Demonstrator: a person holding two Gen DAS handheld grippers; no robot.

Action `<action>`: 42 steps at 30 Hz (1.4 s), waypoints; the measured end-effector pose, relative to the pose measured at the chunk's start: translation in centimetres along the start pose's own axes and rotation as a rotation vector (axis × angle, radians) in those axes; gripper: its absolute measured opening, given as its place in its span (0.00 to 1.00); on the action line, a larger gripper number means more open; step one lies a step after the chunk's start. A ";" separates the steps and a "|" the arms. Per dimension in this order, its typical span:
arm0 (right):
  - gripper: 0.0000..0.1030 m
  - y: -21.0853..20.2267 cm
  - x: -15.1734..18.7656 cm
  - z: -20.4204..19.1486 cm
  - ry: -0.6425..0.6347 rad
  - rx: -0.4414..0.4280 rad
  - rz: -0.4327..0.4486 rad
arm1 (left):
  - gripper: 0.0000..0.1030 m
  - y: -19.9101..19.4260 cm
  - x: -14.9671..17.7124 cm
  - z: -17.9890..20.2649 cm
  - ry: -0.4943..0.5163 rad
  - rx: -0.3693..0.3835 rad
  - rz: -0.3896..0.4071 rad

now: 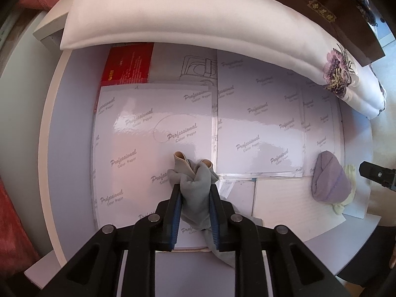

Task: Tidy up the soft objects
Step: 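Return the right tool over the drawer while the left tool holds the grey-blue cloth, then grasp the pale green knit with the right tool while the left tool holds the cloth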

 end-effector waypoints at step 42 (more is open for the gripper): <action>0.60 4.7 5.0 -12.3 -0.447 0.169 0.016 | 0.19 -2.7 -0.1 0.3 0.023 0.027 0.047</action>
Point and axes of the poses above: each gripper's, at about its wrist camera, not at the fingertips, and y roughly the way its jaws point, z to its right, x to its underside, the point moved 1 cm from there along y, roughly the way its jaws point, and after that the axes turned 15 degrees about x, right-handed, at the moved point
